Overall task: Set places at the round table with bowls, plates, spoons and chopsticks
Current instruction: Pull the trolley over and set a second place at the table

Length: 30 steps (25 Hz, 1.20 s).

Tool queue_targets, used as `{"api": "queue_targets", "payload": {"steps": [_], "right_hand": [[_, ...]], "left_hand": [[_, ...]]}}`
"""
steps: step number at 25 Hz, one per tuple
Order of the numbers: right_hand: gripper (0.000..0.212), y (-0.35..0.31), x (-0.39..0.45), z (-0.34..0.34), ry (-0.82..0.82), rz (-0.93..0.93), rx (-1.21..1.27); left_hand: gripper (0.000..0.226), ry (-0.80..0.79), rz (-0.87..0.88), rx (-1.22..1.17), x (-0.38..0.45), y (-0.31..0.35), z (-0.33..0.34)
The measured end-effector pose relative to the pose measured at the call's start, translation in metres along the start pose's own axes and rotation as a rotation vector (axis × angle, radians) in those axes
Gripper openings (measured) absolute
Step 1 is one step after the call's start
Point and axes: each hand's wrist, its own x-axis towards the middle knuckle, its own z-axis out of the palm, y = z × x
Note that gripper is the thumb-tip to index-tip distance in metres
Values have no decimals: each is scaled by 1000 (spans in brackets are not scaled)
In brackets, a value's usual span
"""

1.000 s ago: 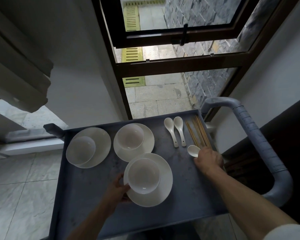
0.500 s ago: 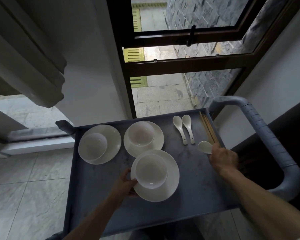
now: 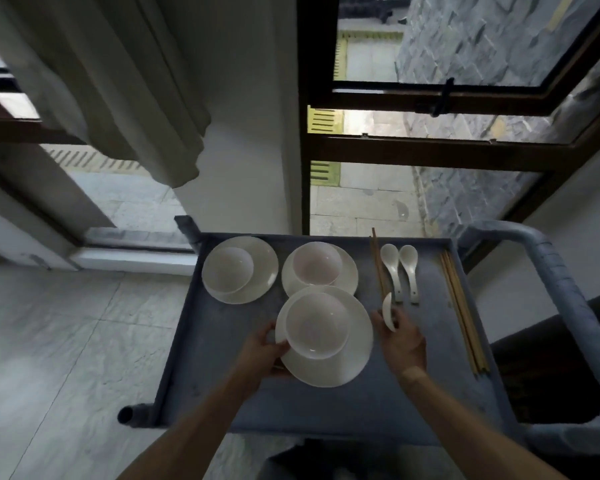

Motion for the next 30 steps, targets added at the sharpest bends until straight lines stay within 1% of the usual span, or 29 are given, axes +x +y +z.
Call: {"api": "queue_targets", "payload": {"steps": [3,6,8,11,14,17,18,21,23,26,30], "right_hand": [[10,-2,-3,4,-146,47,72],[11,-5,-4,5,-227,42,91],[7,-8,-7,6,-282,19,93],[16,-14,-15,12,-377,-19,104],[17,-20,-29,23,-486,-60,63],[9,-27,-47,39,-573,-128,-16],[8,-30,-56,45,-606,-164,-51],[15,-35,-85,64,-719,-257,-106],[12,-39,-108,79,-819,-300,-150],[12,-47,-146,103,-961,-325,-186],[12,-53,-210,134,-1078,-423,-202]], "left_hand": [[32,103,3,-73,-19,-9,3],[27,179,-6,-149,-39,-21,8],[28,238,-14,-198,-52,-31,10],[30,328,-10,-265,-77,-48,11],[32,417,7,-320,-108,-66,8],[30,510,17,-357,-140,-85,2],[29,543,18,-370,-152,-92,-1],[30,630,2,-426,-188,-115,-10],[30,704,-7,-477,-213,-133,-17],[26,818,-9,-555,-251,-158,-28],[23,949,-4,-653,-305,-199,-43]]}}
